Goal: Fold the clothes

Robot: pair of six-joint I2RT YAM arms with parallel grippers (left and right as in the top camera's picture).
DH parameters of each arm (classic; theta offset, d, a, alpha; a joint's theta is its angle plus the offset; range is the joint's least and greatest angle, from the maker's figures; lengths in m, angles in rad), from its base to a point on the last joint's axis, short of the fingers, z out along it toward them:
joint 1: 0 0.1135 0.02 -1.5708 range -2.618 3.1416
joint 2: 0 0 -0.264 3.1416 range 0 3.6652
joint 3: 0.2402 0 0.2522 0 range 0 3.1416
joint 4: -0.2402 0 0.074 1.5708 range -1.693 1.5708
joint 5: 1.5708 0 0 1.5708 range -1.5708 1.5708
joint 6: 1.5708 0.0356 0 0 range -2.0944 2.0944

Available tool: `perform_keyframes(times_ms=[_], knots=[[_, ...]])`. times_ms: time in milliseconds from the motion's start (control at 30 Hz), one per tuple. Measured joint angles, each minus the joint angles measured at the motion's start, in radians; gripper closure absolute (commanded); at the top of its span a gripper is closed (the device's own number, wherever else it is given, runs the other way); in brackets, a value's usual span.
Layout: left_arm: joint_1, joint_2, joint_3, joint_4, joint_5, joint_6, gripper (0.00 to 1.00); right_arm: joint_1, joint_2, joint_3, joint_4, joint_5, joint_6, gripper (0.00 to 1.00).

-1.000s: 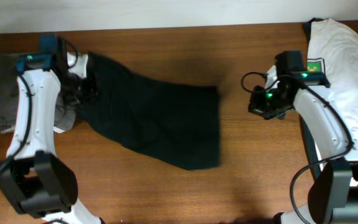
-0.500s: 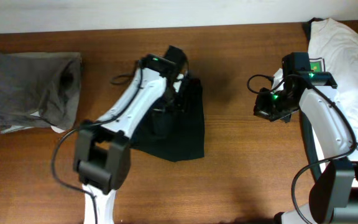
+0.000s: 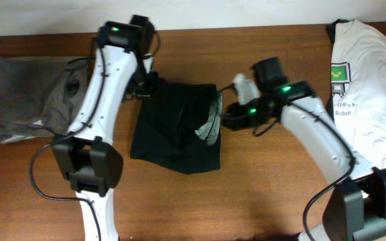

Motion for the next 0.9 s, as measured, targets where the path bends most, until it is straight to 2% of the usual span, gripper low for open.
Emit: perform_keyframes(times_ms=[67,100,133,200,233,267,300,367,400,467,533,567,600,667,733,767,800,833,867,900], knots=[[0.074,0.000,-0.070,0.029,0.102,0.079,0.28,0.132,0.033,0.001,0.141,0.031,0.049,0.42],[0.102,-0.003,-0.159,0.074,0.177,0.134,0.28,0.154,0.052,0.000,0.163,0.055,0.075,0.42],[0.109,-0.003,-0.222,0.112,0.220,0.164,0.28,0.169,0.080,0.003,0.188,0.069,0.089,0.50],[0.109,-0.008,-0.412,0.244,0.287,0.208,0.31,0.197,0.167,0.002,0.159,0.090,0.113,0.94],[0.108,-0.003,-0.533,0.320,0.306,0.221,0.48,0.210,0.198,0.000,0.110,0.089,0.119,0.96],[0.108,-0.001,-0.587,0.386,0.325,0.226,0.81,0.212,0.199,-0.001,0.040,0.094,0.121,0.96],[0.108,-0.003,-0.671,0.417,0.334,0.227,0.99,0.212,0.197,-0.001,0.019,0.098,0.128,0.96],[0.117,-0.029,-0.757,0.462,0.354,0.230,1.00,0.205,0.197,0.002,-0.077,0.166,0.164,0.96],[0.117,-0.030,-0.779,0.462,0.378,0.237,0.99,0.201,0.197,0.002,-0.110,0.196,0.184,0.90],[0.117,-0.030,-0.797,0.454,0.414,0.241,0.99,0.195,0.197,0.002,-0.143,0.234,0.208,0.85],[0.153,-0.030,-0.796,0.418,0.405,0.241,0.97,0.163,0.196,-0.014,-0.279,0.323,0.229,0.83],[0.182,-0.030,-0.793,0.394,0.392,0.242,0.82,0.148,0.196,-0.019,-0.312,0.370,0.242,0.83],[0.201,-0.030,-0.784,0.360,0.379,0.247,0.62,0.127,0.195,-0.021,-0.333,0.420,0.261,0.83],[0.219,-0.034,-0.730,0.297,0.367,0.268,0.47,0.081,0.181,-0.021,-0.340,0.449,0.270,0.77],[0.215,-0.075,-0.661,0.272,0.385,0.285,0.43,0.042,0.129,-0.015,-0.230,0.351,0.203,0.76],[0.211,-0.127,-0.613,0.277,0.400,0.293,0.56,0.041,0.088,-0.002,-0.120,0.253,0.169,0.87],[0.204,-0.186,-0.576,0.317,0.410,0.294,0.80,0.043,0.065,0.008,-0.048,0.180,0.160,0.92],[0.202,-0.205,-0.562,0.341,0.414,0.292,0.95,0.045,0.059,0.011,0.024,0.139,0.173,0.92],[0.193,-0.234,-0.557,0.482,0.419,0.298,1.00,0.048,0.064,0.015,0.126,0.107,0.187,0.93],[0.185,-0.235,-0.551,0.560,0.423,0.302,1.00,0.051,0.075,0.018,0.185,0.083,0.209,0.94]])
